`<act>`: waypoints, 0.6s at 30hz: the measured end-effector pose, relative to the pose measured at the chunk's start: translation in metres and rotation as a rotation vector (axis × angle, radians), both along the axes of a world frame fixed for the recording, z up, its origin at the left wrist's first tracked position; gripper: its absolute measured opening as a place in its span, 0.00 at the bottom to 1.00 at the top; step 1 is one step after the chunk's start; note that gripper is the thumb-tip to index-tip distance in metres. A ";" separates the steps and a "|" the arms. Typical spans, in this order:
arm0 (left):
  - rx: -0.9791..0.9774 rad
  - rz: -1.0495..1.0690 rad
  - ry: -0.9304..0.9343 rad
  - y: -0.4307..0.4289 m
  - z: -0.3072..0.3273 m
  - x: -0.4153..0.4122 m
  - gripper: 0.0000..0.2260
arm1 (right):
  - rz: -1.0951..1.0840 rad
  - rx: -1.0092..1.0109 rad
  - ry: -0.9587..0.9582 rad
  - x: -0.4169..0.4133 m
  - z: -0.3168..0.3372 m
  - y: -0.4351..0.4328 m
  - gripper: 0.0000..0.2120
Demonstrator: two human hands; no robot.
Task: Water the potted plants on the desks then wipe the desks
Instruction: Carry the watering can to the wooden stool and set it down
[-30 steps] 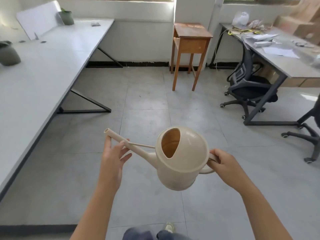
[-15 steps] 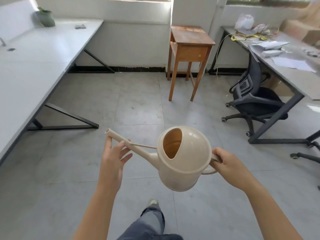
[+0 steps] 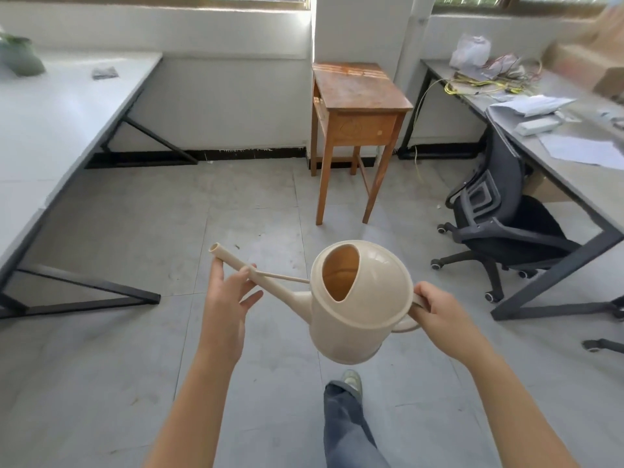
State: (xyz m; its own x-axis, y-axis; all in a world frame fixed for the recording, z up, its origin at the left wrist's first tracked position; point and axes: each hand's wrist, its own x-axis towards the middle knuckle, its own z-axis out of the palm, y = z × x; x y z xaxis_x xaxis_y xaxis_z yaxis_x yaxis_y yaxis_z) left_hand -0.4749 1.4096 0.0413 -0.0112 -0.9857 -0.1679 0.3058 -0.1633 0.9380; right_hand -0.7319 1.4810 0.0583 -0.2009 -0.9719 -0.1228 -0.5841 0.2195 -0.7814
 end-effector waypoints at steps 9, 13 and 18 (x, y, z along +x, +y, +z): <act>-0.051 0.048 -0.016 -0.158 0.005 -0.111 0.31 | 0.098 -0.088 0.025 -0.118 0.009 -0.170 0.13; -0.056 0.065 -0.017 -0.224 0.013 -0.158 0.31 | 0.096 -0.110 0.029 -0.166 0.017 -0.244 0.10; -0.051 0.074 -0.024 -0.306 0.008 -0.210 0.30 | 0.073 -0.133 0.035 -0.220 0.012 -0.332 0.06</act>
